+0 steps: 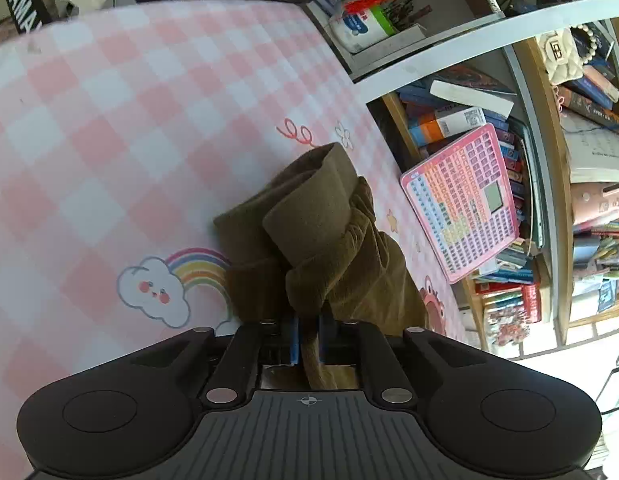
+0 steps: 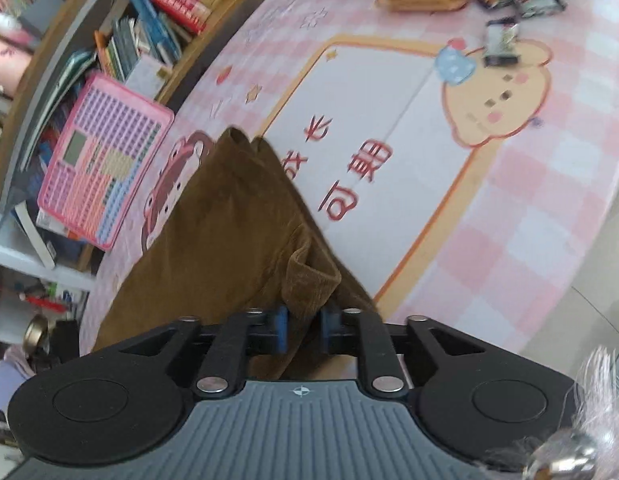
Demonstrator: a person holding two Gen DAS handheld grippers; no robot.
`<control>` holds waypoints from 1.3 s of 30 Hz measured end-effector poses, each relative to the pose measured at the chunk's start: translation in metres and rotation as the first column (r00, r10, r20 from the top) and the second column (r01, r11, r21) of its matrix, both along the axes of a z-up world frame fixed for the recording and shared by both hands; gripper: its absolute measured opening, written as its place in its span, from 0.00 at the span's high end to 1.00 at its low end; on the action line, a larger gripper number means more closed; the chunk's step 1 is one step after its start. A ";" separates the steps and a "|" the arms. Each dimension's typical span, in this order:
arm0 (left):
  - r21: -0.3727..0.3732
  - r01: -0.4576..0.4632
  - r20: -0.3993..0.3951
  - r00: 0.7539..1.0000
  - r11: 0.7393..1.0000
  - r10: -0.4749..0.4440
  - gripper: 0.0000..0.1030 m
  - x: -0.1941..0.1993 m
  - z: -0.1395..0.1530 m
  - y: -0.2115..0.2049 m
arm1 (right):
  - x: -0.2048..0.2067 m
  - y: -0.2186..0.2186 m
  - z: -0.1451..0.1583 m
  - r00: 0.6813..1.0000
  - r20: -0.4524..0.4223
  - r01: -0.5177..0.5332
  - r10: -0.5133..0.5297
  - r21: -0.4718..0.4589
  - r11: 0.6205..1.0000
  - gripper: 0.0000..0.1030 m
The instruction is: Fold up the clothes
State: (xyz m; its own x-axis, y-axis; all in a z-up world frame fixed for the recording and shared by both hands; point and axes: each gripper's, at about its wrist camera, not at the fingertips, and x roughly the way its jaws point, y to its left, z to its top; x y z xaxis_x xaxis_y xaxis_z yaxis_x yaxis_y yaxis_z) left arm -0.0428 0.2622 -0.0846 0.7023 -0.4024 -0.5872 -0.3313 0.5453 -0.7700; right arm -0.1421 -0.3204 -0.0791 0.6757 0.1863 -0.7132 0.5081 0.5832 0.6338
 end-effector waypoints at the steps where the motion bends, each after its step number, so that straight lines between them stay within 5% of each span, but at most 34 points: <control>1: 0.012 -0.006 0.000 1.000 1.000 0.006 0.79 -0.002 0.002 0.002 | -0.004 -0.003 0.003 1.000 0.007 0.013 -0.013 -0.009 1.000 0.69; 4: 0.020 -0.037 -0.022 0.999 0.999 0.037 0.56 -0.008 0.002 0.011 | -0.011 -0.005 0.010 1.000 -0.015 0.020 -0.021 -0.040 0.999 0.67; 11: -0.060 -0.117 -0.066 0.991 0.991 0.113 0.56 0.002 -0.019 0.009 | -0.007 0.007 0.004 0.998 -0.058 0.002 -0.006 -0.071 0.997 0.70; 14: -0.136 -0.174 -0.086 0.983 0.975 0.163 0.68 0.012 -0.028 0.005 | 0.007 0.011 0.003 0.998 -0.064 -0.019 0.012 -0.104 0.994 0.86; 15: -0.148 -0.182 -0.085 0.982 0.972 0.171 0.83 0.016 -0.028 0.002 | 0.012 0.011 0.002 0.998 -0.065 -0.027 0.020 -0.107 0.994 0.87; 19: -0.074 -0.100 0.085 0.991 0.992 0.106 0.91 0.022 0.016 -0.013 | 0.048 0.006 0.008 0.998 -0.040 -0.054 0.049 -0.129 0.990 0.91; 22: 0.025 -0.033 0.276 0.961 0.999 0.025 0.91 0.007 0.058 -0.022 | 0.063 0.008 0.029 0.996 0.044 -0.070 0.078 -0.158 0.985 0.91; 24: 0.004 -0.087 0.178 0.980 0.996 0.085 0.91 0.002 0.035 -0.010 | 0.072 0.011 0.041 0.990 0.093 -0.083 0.101 -0.182 0.980 0.92; 27: -0.016 -0.146 0.013 0.989 0.989 0.146 0.92 -0.003 -0.006 0.007 | 0.079 0.015 0.024 0.993 0.033 -0.104 0.111 -0.165 0.981 0.92; 35: 0.011 -0.126 -0.012 0.992 0.992 0.126 0.90 -0.006 -0.023 0.011 | 0.069 0.022 0.002 0.993 -0.039 -0.116 0.111 -0.162 0.980 0.91; 39: 0.052 -0.123 0.007 0.992 0.991 0.122 0.74 -0.011 -0.012 0.010 | 0.066 0.023 0.008 0.992 -0.041 -0.126 0.121 -0.184 0.975 0.79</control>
State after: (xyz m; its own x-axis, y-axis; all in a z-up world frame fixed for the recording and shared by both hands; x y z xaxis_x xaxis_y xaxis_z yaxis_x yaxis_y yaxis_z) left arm -0.0541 0.2718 -0.0964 0.7469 -0.2821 -0.6021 -0.3949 0.5403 -0.7430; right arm -0.0759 -0.2973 -0.0710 0.6340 0.1296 -0.7624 0.4414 0.7488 0.4944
